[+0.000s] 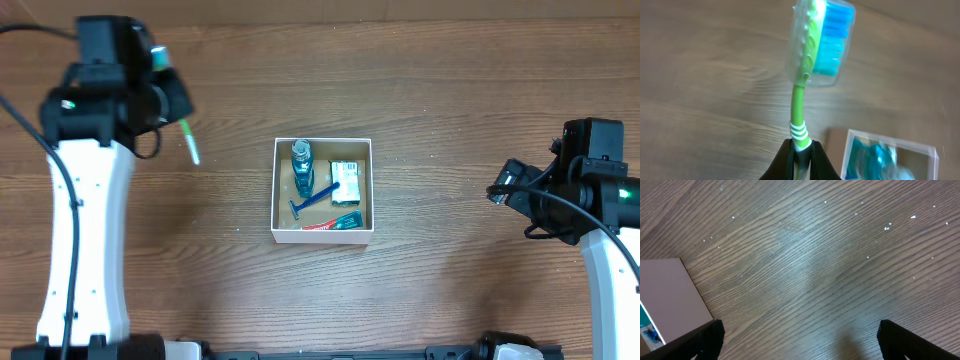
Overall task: Pack container
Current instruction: 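Lower the toothbrush into the box and release it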
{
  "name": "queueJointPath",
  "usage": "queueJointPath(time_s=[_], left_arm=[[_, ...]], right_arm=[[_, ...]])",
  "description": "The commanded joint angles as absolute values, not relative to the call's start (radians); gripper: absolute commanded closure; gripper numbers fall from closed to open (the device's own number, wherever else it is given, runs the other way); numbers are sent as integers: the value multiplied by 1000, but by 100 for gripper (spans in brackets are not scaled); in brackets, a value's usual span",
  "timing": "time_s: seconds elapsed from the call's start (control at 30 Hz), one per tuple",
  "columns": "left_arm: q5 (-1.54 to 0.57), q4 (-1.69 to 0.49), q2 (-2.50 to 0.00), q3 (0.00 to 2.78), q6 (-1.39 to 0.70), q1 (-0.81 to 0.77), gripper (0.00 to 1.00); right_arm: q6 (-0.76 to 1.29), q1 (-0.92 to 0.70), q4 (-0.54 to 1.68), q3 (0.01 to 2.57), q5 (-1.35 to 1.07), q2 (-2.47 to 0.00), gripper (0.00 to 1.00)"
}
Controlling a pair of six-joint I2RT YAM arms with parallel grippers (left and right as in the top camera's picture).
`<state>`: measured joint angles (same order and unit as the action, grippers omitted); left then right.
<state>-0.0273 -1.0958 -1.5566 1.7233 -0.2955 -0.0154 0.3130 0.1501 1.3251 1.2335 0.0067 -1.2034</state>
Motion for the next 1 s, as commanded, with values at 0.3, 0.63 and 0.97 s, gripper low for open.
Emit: queueJointPath(time_s=[0.3,0.63,0.97], left_arm=[[-19,-1223,-1566,1729,220,-453,96],[-27,-1215,-1737,1729,307,-600,96],[-27,-1202,-1967,1729,307,-680,96]], right_arm=[[306,153,1321,1228,5,-1192,0],[307,153,1322,1228,4,-1192,0],[307,153,1322,1228,5,-1192,0]])
